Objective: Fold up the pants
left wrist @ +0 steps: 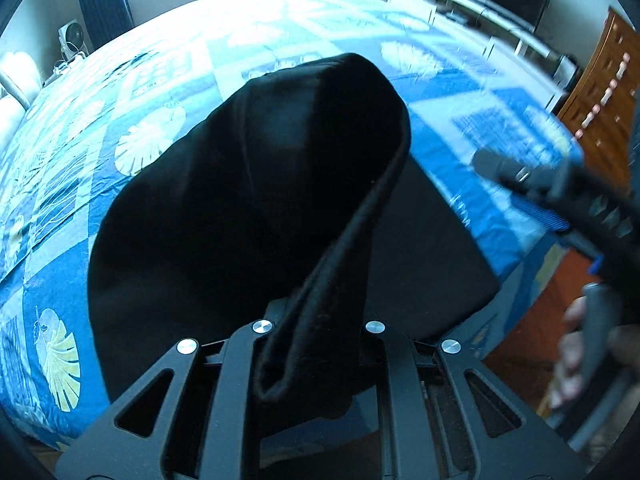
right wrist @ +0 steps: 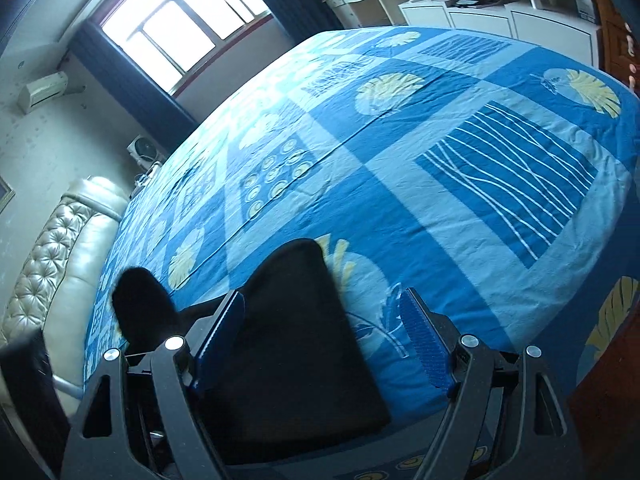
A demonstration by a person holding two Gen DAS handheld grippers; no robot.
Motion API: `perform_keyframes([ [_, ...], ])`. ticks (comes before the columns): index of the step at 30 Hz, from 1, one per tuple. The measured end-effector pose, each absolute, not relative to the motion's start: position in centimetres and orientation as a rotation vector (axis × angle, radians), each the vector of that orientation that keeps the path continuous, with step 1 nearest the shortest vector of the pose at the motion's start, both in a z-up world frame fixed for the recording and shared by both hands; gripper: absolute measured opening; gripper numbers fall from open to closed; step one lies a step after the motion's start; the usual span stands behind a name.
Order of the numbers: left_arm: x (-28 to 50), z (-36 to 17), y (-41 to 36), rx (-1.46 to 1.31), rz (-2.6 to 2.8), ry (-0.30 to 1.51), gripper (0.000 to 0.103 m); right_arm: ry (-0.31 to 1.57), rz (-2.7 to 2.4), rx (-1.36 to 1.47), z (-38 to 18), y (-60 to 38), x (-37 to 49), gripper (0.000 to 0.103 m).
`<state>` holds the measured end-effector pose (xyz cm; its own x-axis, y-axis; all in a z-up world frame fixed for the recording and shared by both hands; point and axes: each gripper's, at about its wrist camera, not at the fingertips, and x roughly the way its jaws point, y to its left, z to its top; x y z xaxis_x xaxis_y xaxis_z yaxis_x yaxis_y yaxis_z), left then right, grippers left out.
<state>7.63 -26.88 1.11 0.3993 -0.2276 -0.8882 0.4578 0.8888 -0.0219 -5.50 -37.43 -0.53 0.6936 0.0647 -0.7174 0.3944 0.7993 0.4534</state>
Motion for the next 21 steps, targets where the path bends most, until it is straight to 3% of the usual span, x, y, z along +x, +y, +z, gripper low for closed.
perform_keyframes([
  [15,5.9,-0.9,-30.4,0.429,-0.336,0.972,0.015,0.782,-0.208,0.686,-0.4,-39.0,-5.8,0.079],
  [18,5.1,-0.4,-30.5,0.429,-0.351,0.941,0.024,0.779,-0.207,0.688,-0.3,-39.1,-5.9,0.079],
  [19,4.8,-0.3,-30.6,0.43,-0.358,0.928,0.031,0.78,-0.204,0.688,-0.2,-39.0,-5.8,0.079],
  [20,4.3,-0.1,-30.6,0.424,-0.381,0.912,0.046,0.78,-0.202,0.688,-0.2,-39.0,-5.8,0.079],
  [21,3.9,0.1,-30.7,0.414,-0.401,0.897,0.055,0.778,-0.201,0.687,-0.1,-39.0,-5.8,0.079],
])
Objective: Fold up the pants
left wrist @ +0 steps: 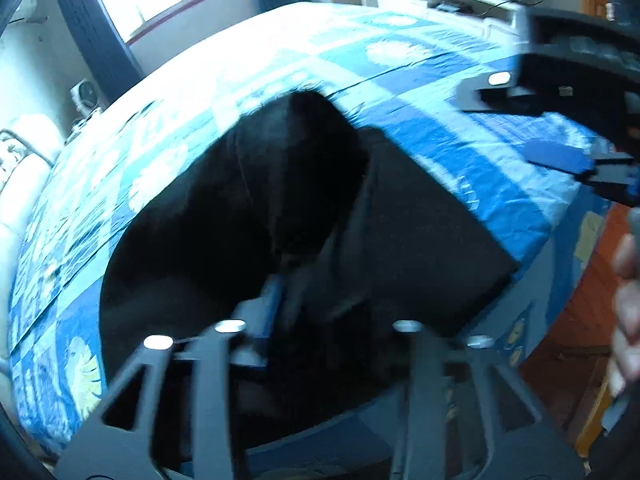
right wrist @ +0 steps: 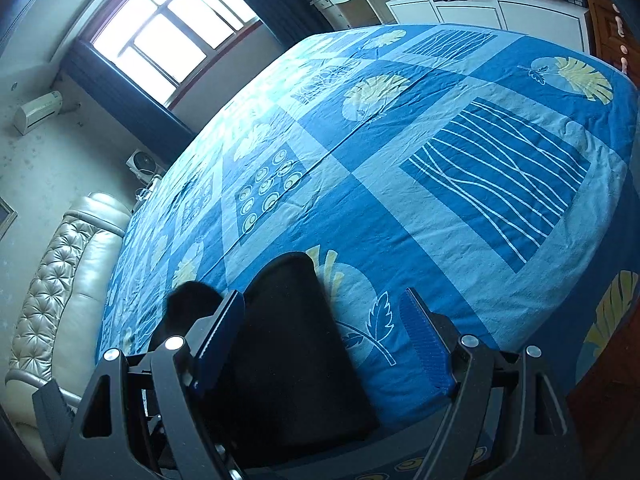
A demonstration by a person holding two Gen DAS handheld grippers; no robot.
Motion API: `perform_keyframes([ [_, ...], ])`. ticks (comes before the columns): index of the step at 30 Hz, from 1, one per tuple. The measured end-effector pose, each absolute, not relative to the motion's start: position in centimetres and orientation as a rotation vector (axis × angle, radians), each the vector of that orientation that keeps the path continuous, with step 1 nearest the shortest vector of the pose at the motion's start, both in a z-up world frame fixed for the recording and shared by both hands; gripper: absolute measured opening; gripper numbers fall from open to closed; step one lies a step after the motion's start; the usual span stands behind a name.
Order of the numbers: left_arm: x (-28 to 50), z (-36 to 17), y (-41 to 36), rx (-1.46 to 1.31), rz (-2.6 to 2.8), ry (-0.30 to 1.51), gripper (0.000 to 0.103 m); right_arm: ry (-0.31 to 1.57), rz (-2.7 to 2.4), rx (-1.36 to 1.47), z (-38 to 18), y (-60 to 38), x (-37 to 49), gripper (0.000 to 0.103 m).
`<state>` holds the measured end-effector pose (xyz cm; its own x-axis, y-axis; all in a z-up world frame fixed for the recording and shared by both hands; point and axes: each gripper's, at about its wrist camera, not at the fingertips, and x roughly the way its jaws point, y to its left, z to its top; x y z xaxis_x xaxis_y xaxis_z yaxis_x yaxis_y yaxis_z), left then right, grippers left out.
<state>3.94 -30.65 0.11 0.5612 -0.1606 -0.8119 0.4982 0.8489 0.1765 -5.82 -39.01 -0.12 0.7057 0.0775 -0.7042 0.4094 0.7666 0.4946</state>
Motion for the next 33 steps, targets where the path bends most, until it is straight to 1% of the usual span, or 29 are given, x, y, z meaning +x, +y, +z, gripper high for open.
perform_keyframes([
  [1,3.4,0.5,-30.6,0.398,-0.432,0.873,0.069,0.776,-0.201,0.685,0.0,-39.0,-5.9,0.079],
  [2,3.0,0.7,-30.6,0.389,-0.451,0.857,0.075,0.774,-0.2,0.685,0.1,-39.0,-5.9,0.079],
  [3,2.4,1.0,-30.5,0.383,-0.473,0.838,0.076,0.772,-0.196,0.686,0.2,-39.1,-5.9,0.079],
  [5,1.5,1.5,-30.2,0.38,-0.485,0.812,0.082,0.766,-0.185,0.689,0.5,-39.1,-5.9,0.079],
  [6,1.1,1.8,-29.8,0.369,-0.487,0.799,0.083,0.764,-0.168,0.693,0.6,-39.0,-5.9,0.079],
  [8,0.8,2.8,-27.9,0.314,-0.489,0.777,0.088,0.772,-0.112,0.707,0.8,-38.8,-5.6,0.079],
  [10,0.6,3.7,-25.7,0.243,-0.475,0.773,0.091,0.801,-0.005,0.737,0.8,-38.2,-5.0,0.079],
  [14,1.4,4.8,-19.0,0.088,-0.414,0.8,0.091,0.879,0.2,0.837,-0.4,-36.5,-3.6,0.079],
  [16,1.8,4.7,-15.7,0.028,-0.375,0.81,0.091,0.919,0.205,0.84,-0.9,-35.6,-3.4,0.079],
  [19,2.5,3.9,-10.8,-0.022,-0.323,0.822,0.091,0.977,0.199,0.785,-1.7,-34.4,-3.0,0.079],
  [24,3.1,1.6,-5.6,-0.112,-0.268,0.905,0.091,1.075,0.23,0.779,-4.4,-32.3,-2.3,0.079],
  [25,3.3,1.2,-4.9,-0.139,-0.262,0.92,0.091,1.084,0.213,0.744,-4.5,-31.8,-2.2,0.075],
  [26,3.4,0.6,-4.1,-0.176,-0.253,0.939,0.091,1.083,0.191,0.695,-4.5,-31.2,-2.2,0.067],
  [27,3.3,0.4,-3.7,-0.195,-0.249,0.949,0.091,1.08,0.19,0.653,-4.6,-30.5,-2.1,0.03],
  [28,3.2,0.1,-3.3,-0.218,-0.246,0.958,0.091,1.09,0.215,0.663,-4.9,-30.2,-1.9,0.013],
  [30,3.5,-0.4,-2.9,-0.262,-0.243,0.977,0.091,1.072,0.221,0.664,-4.4,-29.9,-2.0,0.012],
  [33,3.4,-0.3,-2.4,-0.311,-0.252,0.981,0.091,1.009,0.237,0.652,-2.0,-30.6,-2.4,0.011],
])
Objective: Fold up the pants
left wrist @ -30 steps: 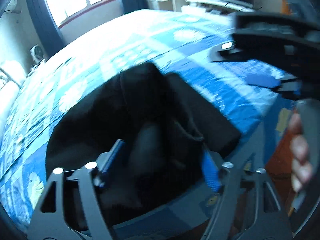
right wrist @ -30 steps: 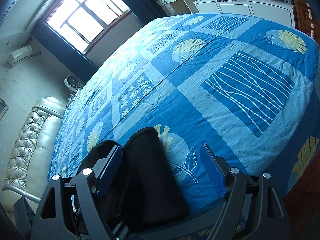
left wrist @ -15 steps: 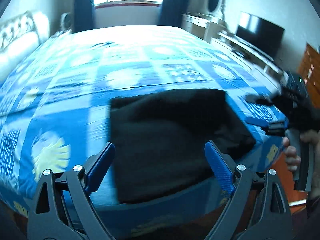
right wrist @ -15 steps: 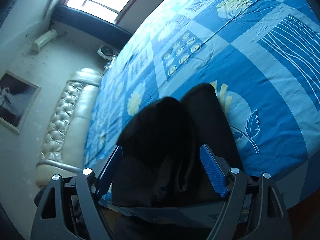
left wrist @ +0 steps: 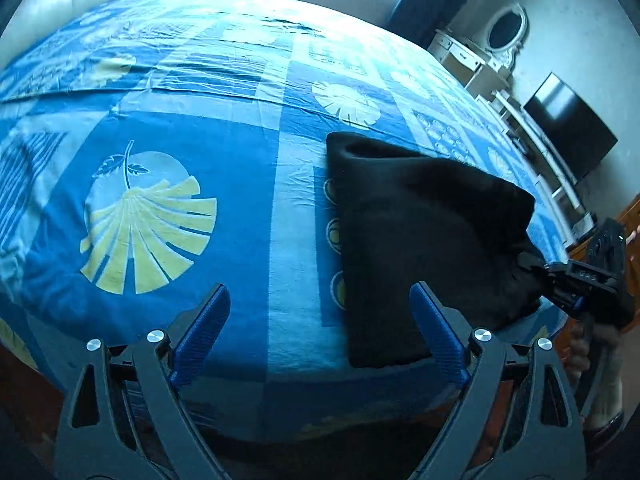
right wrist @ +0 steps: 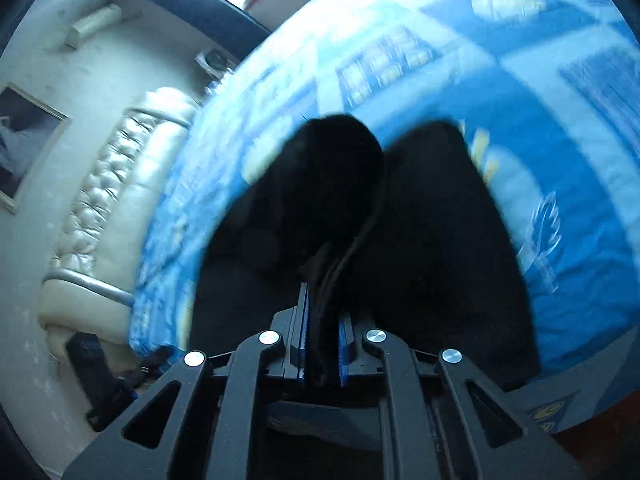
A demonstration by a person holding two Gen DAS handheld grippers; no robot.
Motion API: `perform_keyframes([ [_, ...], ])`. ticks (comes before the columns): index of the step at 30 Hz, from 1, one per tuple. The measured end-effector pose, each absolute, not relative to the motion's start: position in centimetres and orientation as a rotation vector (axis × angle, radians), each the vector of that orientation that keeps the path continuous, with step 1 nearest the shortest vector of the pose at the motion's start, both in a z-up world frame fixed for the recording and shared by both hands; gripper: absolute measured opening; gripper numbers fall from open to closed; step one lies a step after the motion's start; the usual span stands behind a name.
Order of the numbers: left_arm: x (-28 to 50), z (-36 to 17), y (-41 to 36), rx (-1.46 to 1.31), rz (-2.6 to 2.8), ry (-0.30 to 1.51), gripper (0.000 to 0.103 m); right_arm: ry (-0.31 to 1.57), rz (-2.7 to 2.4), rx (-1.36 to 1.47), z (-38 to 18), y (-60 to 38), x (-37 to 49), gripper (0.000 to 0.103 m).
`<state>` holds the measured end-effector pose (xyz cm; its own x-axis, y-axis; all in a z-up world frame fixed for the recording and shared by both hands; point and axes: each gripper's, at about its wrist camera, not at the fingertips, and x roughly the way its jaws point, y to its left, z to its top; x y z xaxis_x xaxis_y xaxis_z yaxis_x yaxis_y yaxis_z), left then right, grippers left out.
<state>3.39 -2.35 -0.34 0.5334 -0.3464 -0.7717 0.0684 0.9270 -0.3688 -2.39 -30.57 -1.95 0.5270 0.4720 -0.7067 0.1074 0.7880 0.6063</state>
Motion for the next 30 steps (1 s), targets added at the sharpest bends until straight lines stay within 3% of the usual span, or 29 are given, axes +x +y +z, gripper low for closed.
perform_keyframes([
  [4,3.4,0.4,-3.5,-0.303,-0.283,0.956,0.091,0.962,0.231,0.634,-0.2,-32.8,-3.1,0.009],
  [11,4.3,-1.1,-8.0,-0.175,-0.297,0.979,0.091,1.037,0.166,0.674,-5.7,-35.4,-3.2,0.008],
  [21,5.1,-2.9,-10.2,-0.147,-0.303,1.018,0.092,1.026,0.134,0.611,-5.1,-36.0,-3.7,0.008],
  [30,6.2,-4.6,-11.2,-0.162,-0.312,1.079,0.094,1.02,0.204,0.746,-6.5,-38.0,-4.6,0.007],
])
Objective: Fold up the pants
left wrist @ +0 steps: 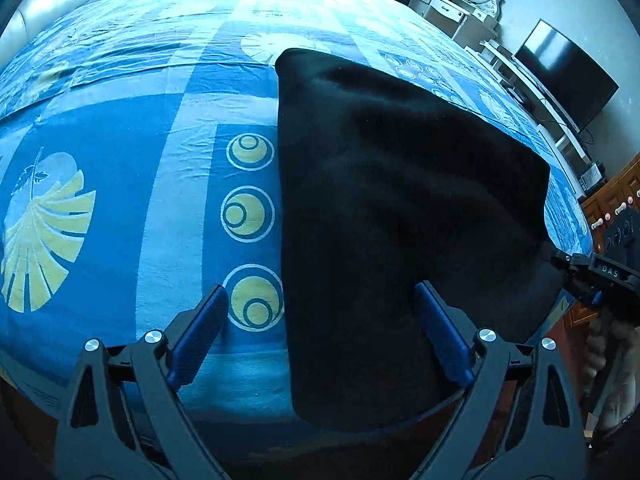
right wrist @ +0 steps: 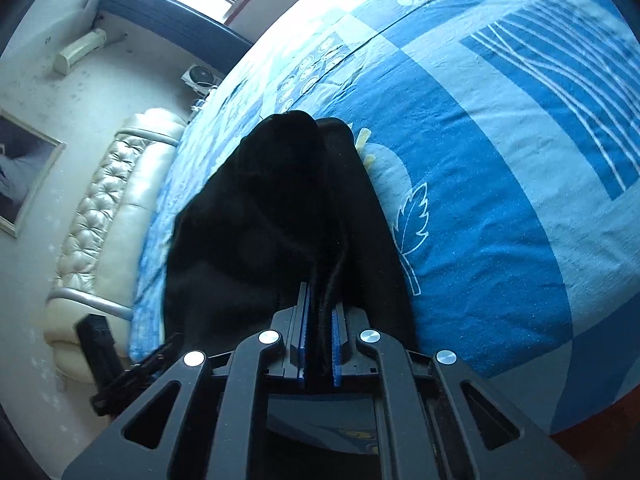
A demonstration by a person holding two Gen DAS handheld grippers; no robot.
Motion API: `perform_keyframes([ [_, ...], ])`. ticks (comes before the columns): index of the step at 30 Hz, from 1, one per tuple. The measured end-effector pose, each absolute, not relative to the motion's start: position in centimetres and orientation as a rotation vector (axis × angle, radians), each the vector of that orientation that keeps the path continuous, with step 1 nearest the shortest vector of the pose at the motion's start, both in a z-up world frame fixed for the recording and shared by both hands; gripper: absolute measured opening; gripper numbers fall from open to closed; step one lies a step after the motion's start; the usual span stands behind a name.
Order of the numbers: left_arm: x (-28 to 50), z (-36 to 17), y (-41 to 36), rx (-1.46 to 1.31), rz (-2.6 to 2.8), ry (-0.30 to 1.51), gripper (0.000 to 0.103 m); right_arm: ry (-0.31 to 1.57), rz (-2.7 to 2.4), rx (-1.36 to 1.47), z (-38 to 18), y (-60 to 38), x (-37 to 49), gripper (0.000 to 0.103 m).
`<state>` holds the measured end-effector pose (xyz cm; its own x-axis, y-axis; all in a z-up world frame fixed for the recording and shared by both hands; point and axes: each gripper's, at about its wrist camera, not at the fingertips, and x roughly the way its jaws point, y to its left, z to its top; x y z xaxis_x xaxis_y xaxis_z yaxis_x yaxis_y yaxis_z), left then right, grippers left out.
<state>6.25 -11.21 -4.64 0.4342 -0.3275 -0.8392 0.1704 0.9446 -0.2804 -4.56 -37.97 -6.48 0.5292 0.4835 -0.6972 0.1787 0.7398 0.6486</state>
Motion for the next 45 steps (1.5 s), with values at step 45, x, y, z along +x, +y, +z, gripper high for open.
perform_keyframes([
  [45,7.0,-4.4,-11.1,-0.154,-0.344,1.072,0.096,1.06,0.26,0.737,-3.3,-36.5,-6.4,0.008],
])
